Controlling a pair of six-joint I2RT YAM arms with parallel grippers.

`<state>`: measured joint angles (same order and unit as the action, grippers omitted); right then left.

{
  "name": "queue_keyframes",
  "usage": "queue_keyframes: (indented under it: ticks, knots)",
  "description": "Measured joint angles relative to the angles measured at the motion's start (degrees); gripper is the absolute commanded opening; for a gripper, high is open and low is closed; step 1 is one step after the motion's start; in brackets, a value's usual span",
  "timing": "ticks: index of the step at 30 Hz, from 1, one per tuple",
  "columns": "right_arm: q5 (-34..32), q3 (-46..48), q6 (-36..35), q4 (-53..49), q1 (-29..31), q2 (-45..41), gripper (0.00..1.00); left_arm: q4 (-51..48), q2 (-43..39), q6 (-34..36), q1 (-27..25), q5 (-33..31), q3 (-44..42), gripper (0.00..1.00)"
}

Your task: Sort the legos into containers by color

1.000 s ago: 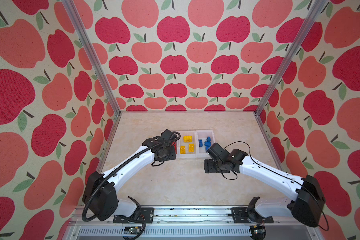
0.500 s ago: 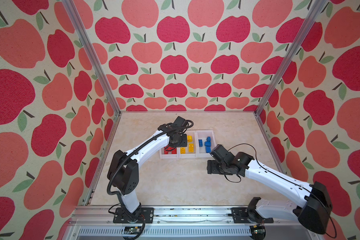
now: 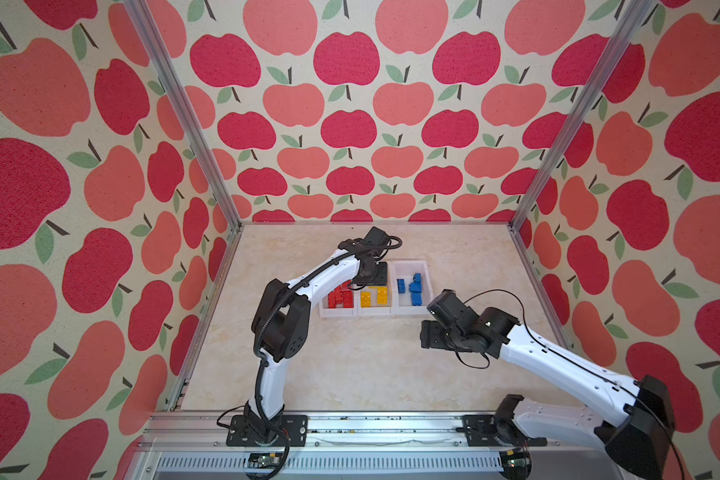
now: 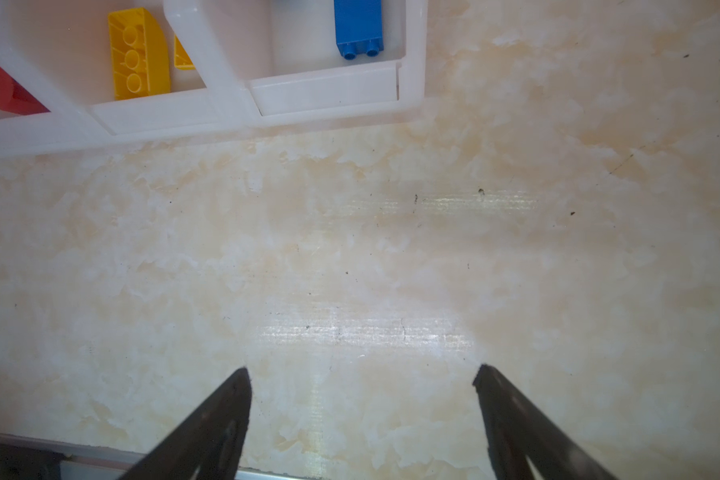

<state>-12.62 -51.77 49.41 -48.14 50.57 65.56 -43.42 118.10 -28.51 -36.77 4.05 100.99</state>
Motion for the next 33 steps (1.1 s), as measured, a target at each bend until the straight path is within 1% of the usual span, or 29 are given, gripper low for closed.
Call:
queue_keyframes:
  ticks: [4,7,9,14,25,28,33]
  knots:
    - [0.0,0.02,-0.02,-0.15,-0.55,-0.26,0.87,0.04,2.23,0.02,0.0,0.35,0.81,0.44]
    - [0.0,0.04,-0.02,-0.15,-0.72,-0.37,0.87,-0.02,3.1,0.02,0.0,0.35,0.96,0.52]
    - [0.0,0.04,-0.02,-0.17,-0.79,-0.48,0.88,0.0,3.17,0.11,0.0,0.35,0.98,0.59]
    - [0.0,0.22,-0.13,-0.24,-1.03,-1.46,0.88,0.0,3.17,0.61,0.04,0.33,1.01,0.69]
    - [0.02,0.66,-1.81,-0.37,-2.64,-1.92,0.89,0.55,2.1,0.68,0.04,0.28,0.39,0.79]
    - [-0.07,0.63,-2.86,-0.35,-3.26,-1.92,0.89,1.38,-0.7,1.01,0.02,0.28,-1.77,0.81]
    - [-0.39,0.57,-5.29,-0.31,-5.33,-1.92,0.92,3.45,-7.58,1.27,0.04,-0.22,-6.4,0.84]
